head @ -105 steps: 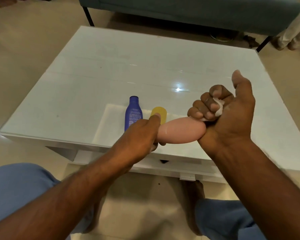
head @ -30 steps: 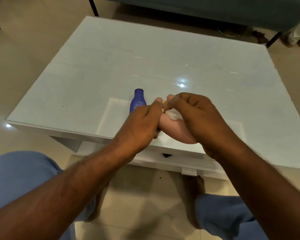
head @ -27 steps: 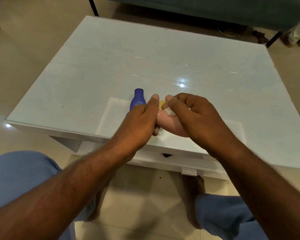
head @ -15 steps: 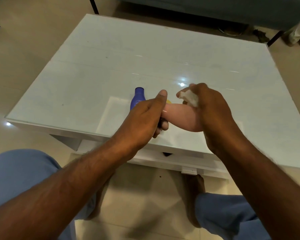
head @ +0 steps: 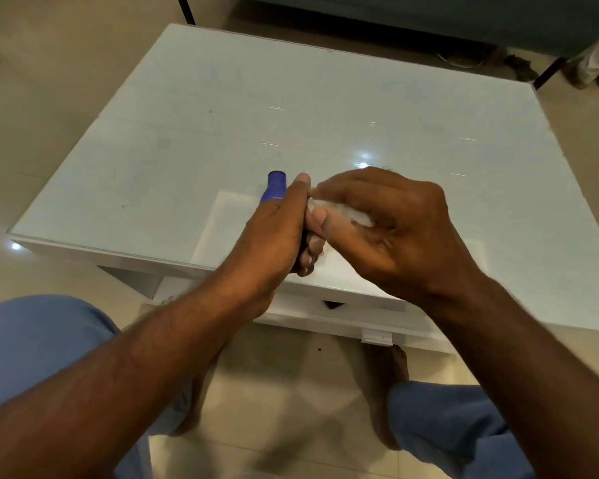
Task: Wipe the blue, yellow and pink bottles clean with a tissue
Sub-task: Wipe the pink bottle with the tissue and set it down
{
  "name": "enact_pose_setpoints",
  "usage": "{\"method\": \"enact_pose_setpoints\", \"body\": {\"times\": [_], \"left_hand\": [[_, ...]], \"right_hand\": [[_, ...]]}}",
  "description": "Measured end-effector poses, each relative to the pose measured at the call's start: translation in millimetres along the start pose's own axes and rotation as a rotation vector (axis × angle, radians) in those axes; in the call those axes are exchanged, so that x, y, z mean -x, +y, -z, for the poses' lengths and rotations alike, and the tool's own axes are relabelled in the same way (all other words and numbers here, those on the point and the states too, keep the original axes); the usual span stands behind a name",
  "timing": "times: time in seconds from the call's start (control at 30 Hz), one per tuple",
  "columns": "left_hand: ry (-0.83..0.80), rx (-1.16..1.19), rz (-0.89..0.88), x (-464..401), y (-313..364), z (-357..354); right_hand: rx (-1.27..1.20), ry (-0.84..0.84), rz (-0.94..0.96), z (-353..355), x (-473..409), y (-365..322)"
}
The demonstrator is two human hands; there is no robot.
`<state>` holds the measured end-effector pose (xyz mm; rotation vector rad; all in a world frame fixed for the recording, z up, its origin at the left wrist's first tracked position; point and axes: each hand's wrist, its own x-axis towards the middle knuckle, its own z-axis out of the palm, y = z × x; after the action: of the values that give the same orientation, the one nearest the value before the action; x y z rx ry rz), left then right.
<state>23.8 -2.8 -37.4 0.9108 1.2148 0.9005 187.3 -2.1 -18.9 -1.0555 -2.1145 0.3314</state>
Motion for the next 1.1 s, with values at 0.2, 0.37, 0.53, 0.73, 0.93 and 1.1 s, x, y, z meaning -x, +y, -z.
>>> {"method": "enact_pose_setpoints", "body": {"times": [0.2, 0.37, 0.53, 0.73, 0.93, 1.1], "left_hand": [[-0.053, -0.188, -0.064, 7, -9, -6], [-0.013, -0.184, -0.029, 4, -9, -8], [0.064, -0.155, -0.031, -3, -6, -4], [0.072, -0.124, 0.008, -6, -9, -1], [0.064, -0.127, -0.044, -8, -9, 2], [0.070, -0.087, -0.027, -4, -9, -2]], "right_hand": [[0.067, 0.249, -0.004, 9, -8, -2], [0.006, 0.344, -0.064, 3, -5, -2], [-0.276, 0.182, -0.343, 2, -5, 0], [-0.265, 0.197, -0.528, -3, -7, -2], [-0.211, 0.174, -0.451, -3, -6, 5], [-0.057, 0.078, -0.181, -8, -2, 6]]}}
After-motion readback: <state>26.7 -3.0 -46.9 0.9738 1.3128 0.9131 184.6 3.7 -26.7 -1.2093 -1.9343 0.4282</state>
